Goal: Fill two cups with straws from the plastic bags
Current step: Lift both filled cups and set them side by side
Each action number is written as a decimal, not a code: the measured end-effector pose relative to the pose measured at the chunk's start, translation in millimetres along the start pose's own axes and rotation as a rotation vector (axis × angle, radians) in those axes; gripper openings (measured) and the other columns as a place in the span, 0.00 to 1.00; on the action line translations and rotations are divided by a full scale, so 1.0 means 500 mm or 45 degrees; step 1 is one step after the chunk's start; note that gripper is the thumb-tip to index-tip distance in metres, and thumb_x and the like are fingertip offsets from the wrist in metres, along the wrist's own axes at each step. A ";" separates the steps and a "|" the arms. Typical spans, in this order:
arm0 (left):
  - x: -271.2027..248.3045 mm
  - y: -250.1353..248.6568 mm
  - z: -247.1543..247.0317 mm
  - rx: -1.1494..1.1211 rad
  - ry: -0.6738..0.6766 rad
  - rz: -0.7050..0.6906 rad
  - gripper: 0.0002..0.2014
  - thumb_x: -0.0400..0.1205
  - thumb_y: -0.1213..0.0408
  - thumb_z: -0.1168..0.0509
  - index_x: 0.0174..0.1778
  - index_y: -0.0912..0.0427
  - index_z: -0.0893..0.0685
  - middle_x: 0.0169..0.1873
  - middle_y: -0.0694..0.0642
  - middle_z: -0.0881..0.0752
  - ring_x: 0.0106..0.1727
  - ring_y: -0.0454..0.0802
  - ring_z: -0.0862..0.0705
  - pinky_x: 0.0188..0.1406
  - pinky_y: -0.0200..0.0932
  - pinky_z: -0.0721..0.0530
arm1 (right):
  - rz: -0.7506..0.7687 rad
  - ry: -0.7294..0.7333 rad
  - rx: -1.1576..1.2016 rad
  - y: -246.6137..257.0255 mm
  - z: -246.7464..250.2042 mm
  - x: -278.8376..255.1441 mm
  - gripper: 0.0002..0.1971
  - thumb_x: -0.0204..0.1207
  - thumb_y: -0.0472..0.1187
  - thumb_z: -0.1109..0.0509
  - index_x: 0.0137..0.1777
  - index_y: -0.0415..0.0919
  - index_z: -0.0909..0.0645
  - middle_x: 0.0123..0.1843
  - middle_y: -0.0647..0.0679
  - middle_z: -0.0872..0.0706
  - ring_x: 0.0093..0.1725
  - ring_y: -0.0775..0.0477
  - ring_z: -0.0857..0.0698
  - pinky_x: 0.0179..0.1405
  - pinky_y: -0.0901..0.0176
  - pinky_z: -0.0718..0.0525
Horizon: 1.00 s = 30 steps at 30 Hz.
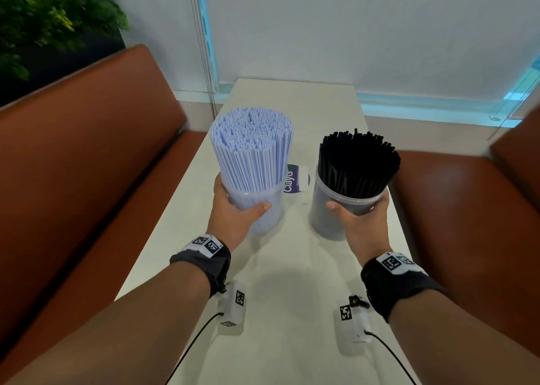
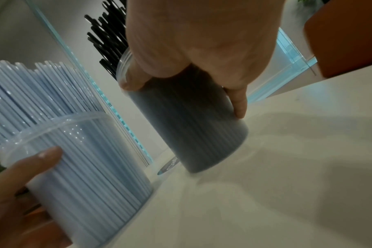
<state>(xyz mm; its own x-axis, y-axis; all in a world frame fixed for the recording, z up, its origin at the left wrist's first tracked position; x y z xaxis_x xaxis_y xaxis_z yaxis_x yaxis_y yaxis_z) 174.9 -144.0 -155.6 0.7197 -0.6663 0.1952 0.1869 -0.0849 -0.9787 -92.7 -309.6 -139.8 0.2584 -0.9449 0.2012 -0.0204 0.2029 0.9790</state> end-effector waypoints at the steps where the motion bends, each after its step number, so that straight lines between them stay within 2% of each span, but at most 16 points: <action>1: 0.001 0.001 0.001 0.005 0.004 -0.002 0.52 0.59 0.47 0.12 0.76 0.31 0.35 0.69 0.32 0.23 0.71 0.37 0.22 0.70 0.58 0.16 | -0.008 0.016 -0.006 -0.005 -0.004 0.006 0.52 0.58 0.49 0.10 0.79 0.59 0.37 0.73 0.65 0.22 0.72 0.64 0.22 0.76 0.52 0.24; 3: 0.002 0.000 0.001 0.002 0.012 -0.001 0.52 0.59 0.46 0.12 0.76 0.31 0.35 0.69 0.32 0.23 0.71 0.36 0.22 0.70 0.58 0.16 | -0.031 0.051 -0.005 -0.012 -0.009 0.011 0.54 0.58 0.49 0.10 0.81 0.60 0.39 0.74 0.64 0.23 0.73 0.63 0.23 0.77 0.51 0.25; 6: 0.003 -0.004 0.005 0.012 0.008 0.003 0.52 0.60 0.49 0.12 0.77 0.33 0.34 0.70 0.34 0.23 0.72 0.37 0.22 0.71 0.57 0.17 | -0.066 0.092 -0.017 -0.020 -0.005 0.006 0.53 0.57 0.52 0.12 0.81 0.61 0.39 0.75 0.63 0.23 0.73 0.63 0.23 0.75 0.53 0.23; 10: 0.007 -0.014 0.008 0.009 -0.013 -0.005 0.50 0.62 0.54 0.12 0.77 0.37 0.32 0.69 0.35 0.22 0.71 0.37 0.22 0.70 0.56 0.17 | -0.076 0.104 -0.121 -0.029 0.010 0.002 0.48 0.57 0.51 0.13 0.77 0.61 0.34 0.70 0.59 0.21 0.68 0.56 0.21 0.71 0.44 0.18; 12: 0.008 -0.014 0.007 0.005 -0.017 0.000 0.50 0.62 0.54 0.12 0.77 0.38 0.33 0.70 0.37 0.22 0.72 0.39 0.22 0.72 0.57 0.18 | -0.065 0.088 -0.163 -0.032 0.012 0.010 0.52 0.55 0.49 0.10 0.78 0.61 0.34 0.72 0.57 0.23 0.70 0.54 0.22 0.71 0.46 0.19; 15: 0.007 -0.008 0.005 0.017 0.010 0.040 0.52 0.61 0.52 0.13 0.79 0.35 0.35 0.72 0.36 0.24 0.74 0.38 0.24 0.73 0.56 0.20 | -0.134 0.082 -0.287 -0.044 0.010 0.019 0.63 0.50 0.51 0.06 0.83 0.61 0.41 0.74 0.51 0.32 0.70 0.53 0.25 0.71 0.51 0.23; 17: 0.007 -0.001 0.005 0.060 0.049 0.074 0.53 0.62 0.51 0.13 0.79 0.30 0.38 0.71 0.30 0.25 0.72 0.31 0.25 0.72 0.51 0.20 | -0.150 0.100 -0.291 -0.042 0.005 0.022 0.65 0.48 0.52 0.06 0.84 0.61 0.43 0.75 0.51 0.33 0.71 0.51 0.26 0.72 0.51 0.24; 18: 0.007 0.003 0.006 0.092 0.062 0.087 0.53 0.63 0.51 0.14 0.79 0.28 0.39 0.70 0.27 0.25 0.70 0.27 0.26 0.70 0.48 0.21 | -0.122 0.125 -0.242 -0.037 0.002 0.023 0.64 0.48 0.51 0.06 0.83 0.61 0.41 0.76 0.51 0.31 0.73 0.51 0.25 0.73 0.50 0.23; 20: 0.010 0.010 0.010 0.124 0.068 0.109 0.52 0.64 0.52 0.15 0.79 0.27 0.40 0.68 0.23 0.25 0.67 0.23 0.25 0.66 0.43 0.20 | -0.078 0.183 -0.100 -0.032 -0.005 0.023 0.60 0.47 0.48 0.07 0.81 0.62 0.37 0.73 0.60 0.23 0.72 0.59 0.22 0.73 0.52 0.21; 23: 0.016 0.013 0.014 0.133 0.039 0.114 0.50 0.63 0.53 0.14 0.76 0.26 0.37 0.65 0.24 0.23 0.65 0.24 0.23 0.62 0.41 0.18 | -0.138 0.196 -0.031 -0.038 -0.005 0.017 0.56 0.48 0.48 0.09 0.75 0.70 0.35 0.67 0.72 0.21 0.65 0.70 0.21 0.70 0.55 0.21; 25: 0.017 0.013 0.016 0.138 0.001 0.131 0.50 0.62 0.54 0.13 0.75 0.28 0.35 0.64 0.26 0.22 0.64 0.27 0.21 0.64 0.46 0.16 | -0.158 0.170 -0.024 -0.043 -0.004 0.014 0.53 0.47 0.48 0.09 0.72 0.74 0.33 0.66 0.73 0.20 0.64 0.70 0.21 0.66 0.57 0.19; 30: 0.016 0.011 0.016 0.160 -0.068 0.150 0.51 0.59 0.50 0.13 0.75 0.31 0.34 0.66 0.31 0.22 0.67 0.36 0.22 0.66 0.56 0.14 | -0.120 0.101 -0.025 -0.040 -0.009 0.010 0.53 0.48 0.49 0.08 0.72 0.72 0.32 0.67 0.71 0.21 0.66 0.66 0.21 0.66 0.58 0.20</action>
<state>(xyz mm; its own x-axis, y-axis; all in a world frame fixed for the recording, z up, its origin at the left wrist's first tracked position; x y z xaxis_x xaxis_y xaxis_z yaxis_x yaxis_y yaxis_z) 186.9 -143.7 -159.0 0.7752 -0.6258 0.0863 0.1791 0.0867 -0.9800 -86.8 -317.5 -158.5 0.3337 -0.9368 0.1047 0.0262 0.1202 0.9924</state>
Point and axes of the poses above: each hand's wrist, its own x-axis towards the middle knuckle, its own z-axis out of the back of the hand, y = z × x, the point moved 8 cm from there along x, towards the middle knuckle
